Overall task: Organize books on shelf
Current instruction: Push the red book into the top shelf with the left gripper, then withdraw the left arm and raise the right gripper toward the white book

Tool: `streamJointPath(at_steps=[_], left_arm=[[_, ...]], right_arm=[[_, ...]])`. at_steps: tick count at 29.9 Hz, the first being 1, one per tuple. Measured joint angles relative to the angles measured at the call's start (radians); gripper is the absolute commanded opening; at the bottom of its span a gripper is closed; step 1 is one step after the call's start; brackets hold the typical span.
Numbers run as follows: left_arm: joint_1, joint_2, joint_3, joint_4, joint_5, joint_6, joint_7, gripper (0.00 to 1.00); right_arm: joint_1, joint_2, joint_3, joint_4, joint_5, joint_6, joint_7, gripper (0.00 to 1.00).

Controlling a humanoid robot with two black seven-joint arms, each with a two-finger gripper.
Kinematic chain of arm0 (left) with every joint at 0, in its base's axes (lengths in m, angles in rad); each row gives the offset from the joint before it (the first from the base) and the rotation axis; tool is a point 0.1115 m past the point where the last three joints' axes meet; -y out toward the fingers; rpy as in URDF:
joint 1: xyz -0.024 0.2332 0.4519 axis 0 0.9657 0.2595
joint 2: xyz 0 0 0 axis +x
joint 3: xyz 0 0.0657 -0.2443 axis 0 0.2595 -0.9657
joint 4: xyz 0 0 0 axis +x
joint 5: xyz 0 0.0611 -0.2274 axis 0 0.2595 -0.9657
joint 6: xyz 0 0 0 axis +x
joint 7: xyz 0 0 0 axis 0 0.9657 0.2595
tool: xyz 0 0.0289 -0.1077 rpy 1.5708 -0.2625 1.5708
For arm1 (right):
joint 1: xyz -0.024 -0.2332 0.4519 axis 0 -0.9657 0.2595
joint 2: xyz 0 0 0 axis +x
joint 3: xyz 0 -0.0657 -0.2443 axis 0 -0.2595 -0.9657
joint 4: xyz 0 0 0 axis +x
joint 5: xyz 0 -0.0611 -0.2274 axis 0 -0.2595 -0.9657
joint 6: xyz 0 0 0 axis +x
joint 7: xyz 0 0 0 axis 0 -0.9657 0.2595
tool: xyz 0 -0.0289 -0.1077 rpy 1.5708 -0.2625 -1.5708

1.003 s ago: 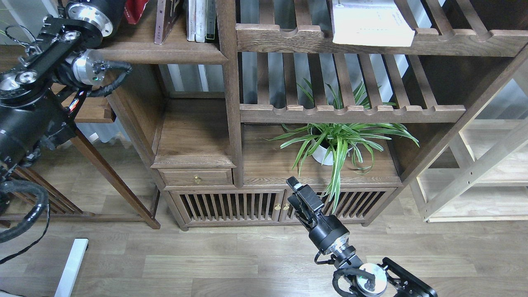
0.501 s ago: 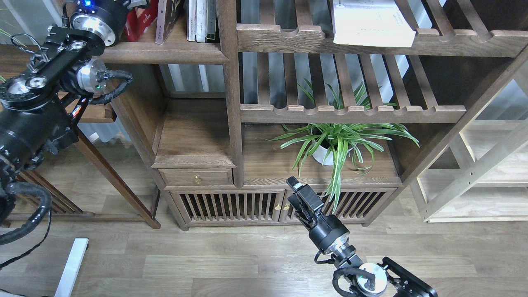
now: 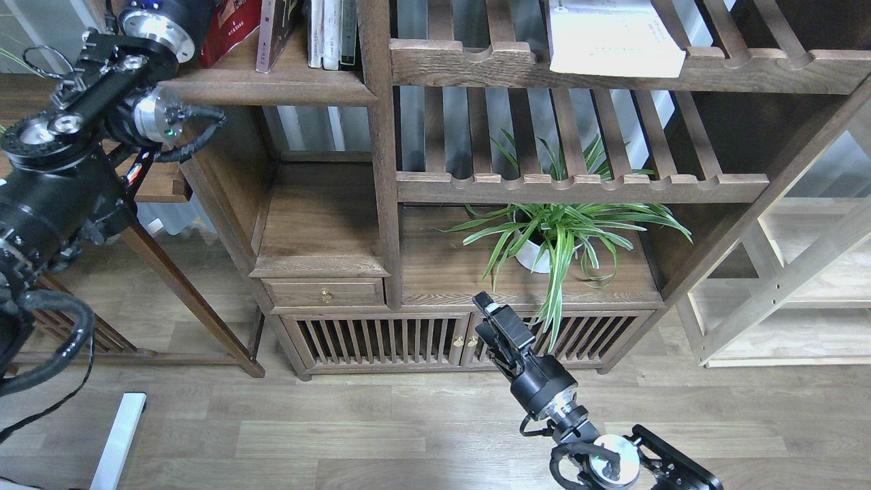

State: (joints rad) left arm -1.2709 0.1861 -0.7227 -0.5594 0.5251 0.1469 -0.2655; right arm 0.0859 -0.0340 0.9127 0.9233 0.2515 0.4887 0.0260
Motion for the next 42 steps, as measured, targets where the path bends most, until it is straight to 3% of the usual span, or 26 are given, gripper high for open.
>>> streamJointPath(at_steps=[18,25,31,37,42], left_arm=[[-0.155,0.002,-0.012,0.001,-0.088,-0.006,0.0,0.4],[-0.162,0.002,-0.002,-0.024,-0.11,-0.028,-0.022,0.63],[-0.08,0.017,-0.009,-0.081,-0.112,-0.129,-0.093,0.84],[0.008,0.086,-0.031,-0.199,-0.123,-0.243,-0.156,0.89],[0.107,0.151,-0.083,-0.343,-0.141,-0.29,-0.191,0.97]], right_arm=[[0.001,-0.064,0.018,0.006,0.0,0.0,0.001,0.99],[0.009,-0.08,0.052,0.011,0.0,0.0,0.002,0.99],[0.016,-0.077,0.118,0.011,0.007,0.0,0.002,0.98],[0.016,-0.077,0.194,0.008,0.018,0.0,0.003,0.99],[0.016,-0.078,0.269,0.008,0.033,0.0,0.009,0.98]])
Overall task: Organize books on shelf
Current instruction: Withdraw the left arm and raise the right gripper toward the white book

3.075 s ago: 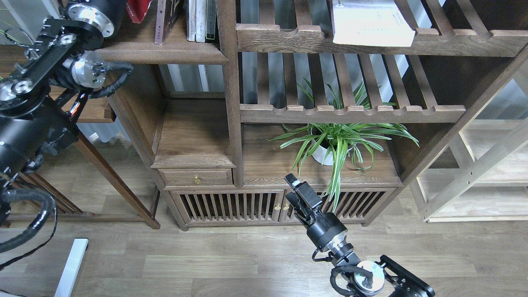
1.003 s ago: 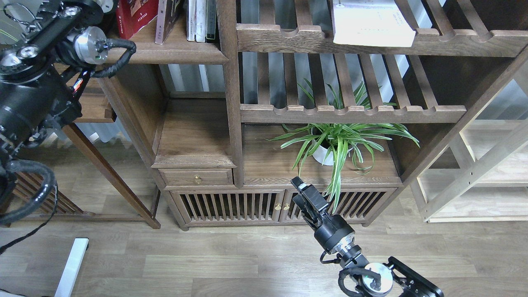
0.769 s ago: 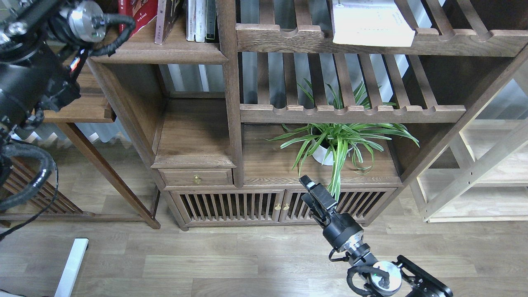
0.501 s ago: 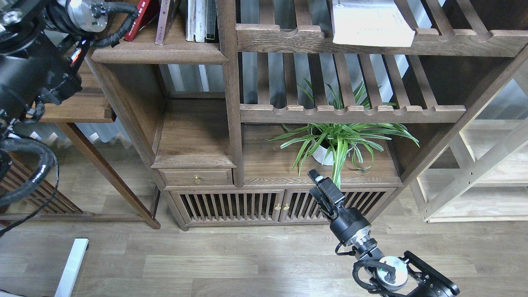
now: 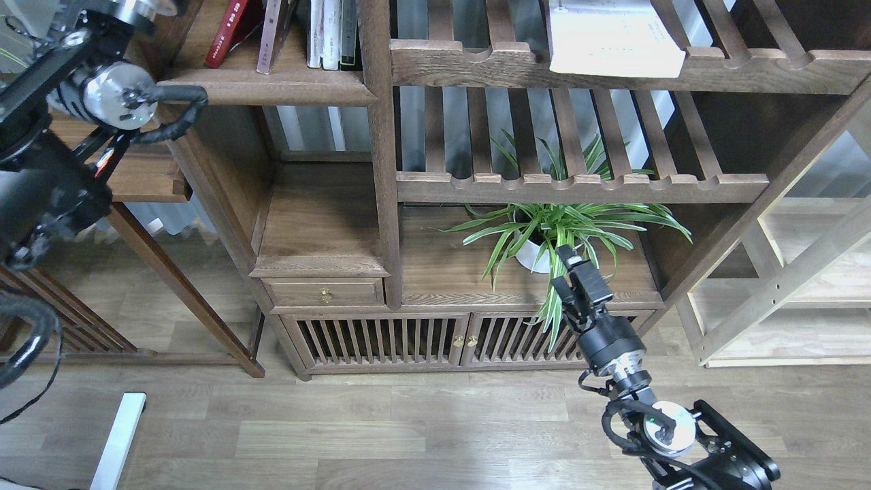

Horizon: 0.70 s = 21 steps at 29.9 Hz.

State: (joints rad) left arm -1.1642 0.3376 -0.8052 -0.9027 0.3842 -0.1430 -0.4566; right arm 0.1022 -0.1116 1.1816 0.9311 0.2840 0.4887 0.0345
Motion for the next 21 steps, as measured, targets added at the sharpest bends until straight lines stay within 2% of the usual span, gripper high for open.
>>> streamJointPath(at_steps=[3,9,11,15,21], left_arm=[[0.055,0.018,-0.054,-0.059,-0.002,-0.064,-0.004,0.98],[0.114,0.013,-0.16,-0.15,-0.037,-0.28,0.001,0.99],[0.126,0.013,-0.169,-0.183,-0.081,-0.327,0.011,0.99],[0.184,0.018,-0.177,-0.257,-0.147,-0.345,0.042,0.99],[0.333,0.019,-0.182,-0.394,-0.166,-0.346,0.101,0.99]], right_arm=[[0.007,0.001,0.037,0.0,0.007,0.0,0.003,0.97],[0.007,-0.004,0.084,0.005,0.012,0.0,0.004,0.95],[0.004,-0.011,0.091,0.012,0.012,0.0,0.004,0.94],[0.002,-0.021,0.106,0.019,0.019,0.0,0.004,0.92],[0.005,-0.024,0.129,0.074,0.084,0.0,0.005,0.91]])
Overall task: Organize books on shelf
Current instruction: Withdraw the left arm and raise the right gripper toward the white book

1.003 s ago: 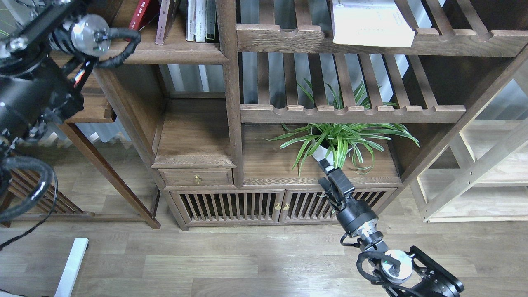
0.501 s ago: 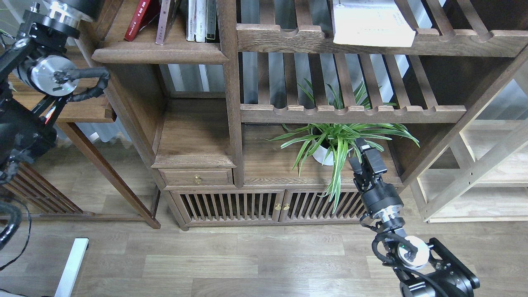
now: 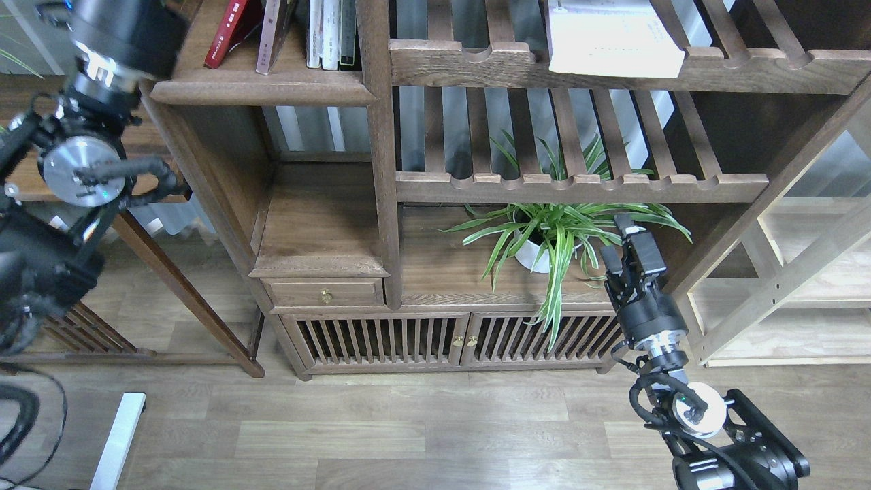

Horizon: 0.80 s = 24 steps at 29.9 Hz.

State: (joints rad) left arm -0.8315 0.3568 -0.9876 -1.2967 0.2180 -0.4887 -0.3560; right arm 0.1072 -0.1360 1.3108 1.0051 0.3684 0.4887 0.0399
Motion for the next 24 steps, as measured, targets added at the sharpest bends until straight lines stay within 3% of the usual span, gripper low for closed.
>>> streamJointPath(at_steps=[6,12,18,24], left_arm=[[0.164,-0.008,0.014,-0.122,-0.003,0.0,0.094,0.99],[0.309,-0.055,0.036,-0.142,-0.001,0.0,0.171,0.99],[0.379,-0.1,0.081,-0.125,0.01,0.0,0.187,0.99],[0.382,-0.114,0.157,-0.058,0.012,0.0,0.187,0.99]], right_arm=[[0.04,-0.001,0.036,0.04,0.016,0.0,0.0,0.9],[0.08,-0.007,0.041,0.084,0.017,0.0,0.0,0.89],[0.102,-0.008,0.042,0.131,0.017,0.0,0.0,0.89],[0.115,-0.022,0.033,0.215,0.014,-0.066,0.0,0.87]])
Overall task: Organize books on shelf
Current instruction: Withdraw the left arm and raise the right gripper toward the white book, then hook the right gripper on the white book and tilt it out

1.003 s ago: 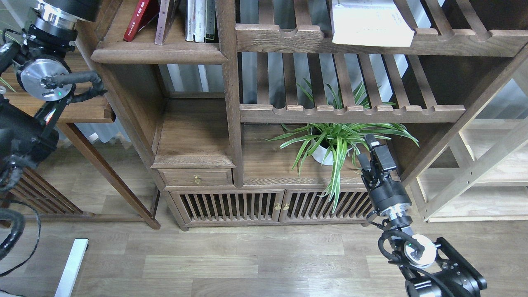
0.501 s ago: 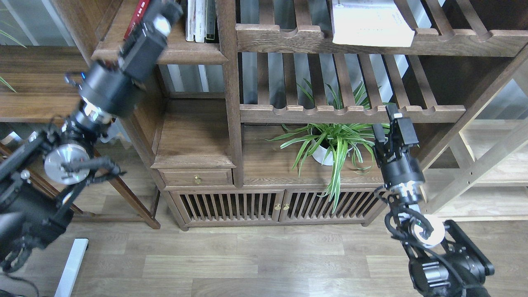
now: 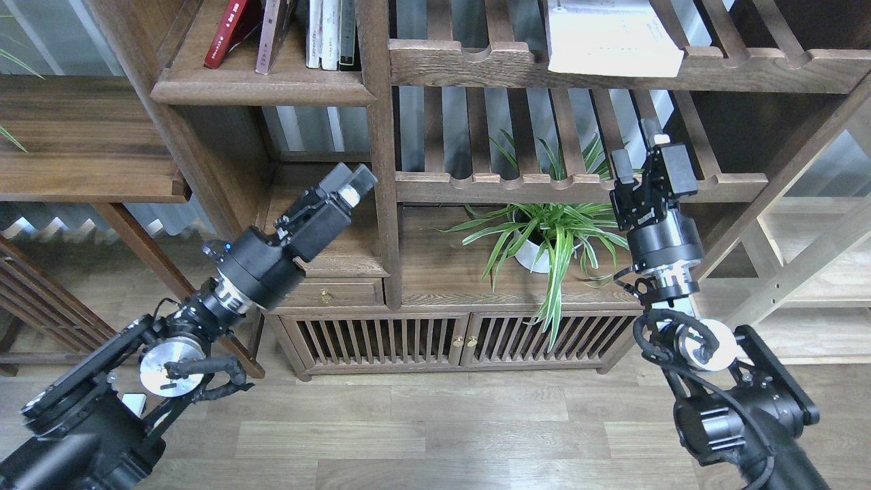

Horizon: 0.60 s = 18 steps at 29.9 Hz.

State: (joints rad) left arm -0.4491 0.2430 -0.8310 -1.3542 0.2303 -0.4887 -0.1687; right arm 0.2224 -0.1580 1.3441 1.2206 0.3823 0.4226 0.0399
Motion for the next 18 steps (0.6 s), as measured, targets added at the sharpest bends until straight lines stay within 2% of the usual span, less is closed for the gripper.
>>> streamJointPath(at_steps=[7,18], left_arm=[[0.003,-0.001,0.019,0.112,0.001,0.0,0.0,0.99],[0.005,0.0,0.036,0.195,0.0,0.0,-0.004,0.99]], right_arm=[[0.082,-0.001,-0.012,0.04,-0.006,-0.104,0.0,0.86],[0.164,0.008,-0.025,0.069,-0.009,-0.231,0.0,0.82]])
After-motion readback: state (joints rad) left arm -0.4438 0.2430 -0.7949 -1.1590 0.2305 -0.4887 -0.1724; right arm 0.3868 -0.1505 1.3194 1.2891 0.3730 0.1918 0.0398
